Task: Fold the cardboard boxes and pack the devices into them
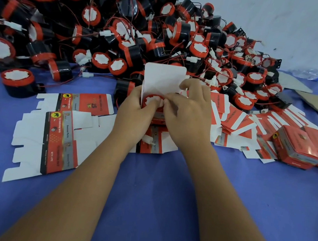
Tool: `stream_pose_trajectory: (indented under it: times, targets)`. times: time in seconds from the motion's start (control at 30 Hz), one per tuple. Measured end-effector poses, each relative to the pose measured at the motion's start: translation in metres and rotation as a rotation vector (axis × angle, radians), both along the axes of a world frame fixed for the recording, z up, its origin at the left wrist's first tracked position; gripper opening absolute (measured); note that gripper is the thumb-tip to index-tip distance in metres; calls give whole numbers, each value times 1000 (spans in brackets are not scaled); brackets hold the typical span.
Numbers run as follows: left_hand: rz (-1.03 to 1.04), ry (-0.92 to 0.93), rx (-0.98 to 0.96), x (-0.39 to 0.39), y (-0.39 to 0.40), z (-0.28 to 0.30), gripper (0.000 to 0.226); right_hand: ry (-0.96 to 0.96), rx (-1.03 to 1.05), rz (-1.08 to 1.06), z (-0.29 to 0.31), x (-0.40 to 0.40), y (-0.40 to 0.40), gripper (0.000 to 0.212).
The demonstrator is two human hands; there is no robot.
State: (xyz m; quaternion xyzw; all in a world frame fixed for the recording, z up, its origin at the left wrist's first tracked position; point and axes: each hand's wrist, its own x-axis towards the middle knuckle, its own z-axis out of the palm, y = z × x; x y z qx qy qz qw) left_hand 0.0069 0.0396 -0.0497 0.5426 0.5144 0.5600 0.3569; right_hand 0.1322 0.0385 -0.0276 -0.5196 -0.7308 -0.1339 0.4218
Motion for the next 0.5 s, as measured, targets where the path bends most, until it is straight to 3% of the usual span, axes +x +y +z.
stream_pose_trajectory:
  times: [0.1,0.13,0.23,0.37,0.5]
  targets:
    - [-99,-342,-109,2,1,6,43,94,-22,10,-3,2,4,14]
    - [-102,-372,-142,2,1,8,45,137,-39,33,-4,3,4,13]
    - [-89,-195,-99,-1,1,9,38,223,-42,100,-5,3,4,18]
    - [-118,-76,-12,-3,2,2,39,317,-180,308,-3,0,-2,48]
    - [-70,92,45,-2,2,0,42,400,-266,290,-6,4,-2,48]
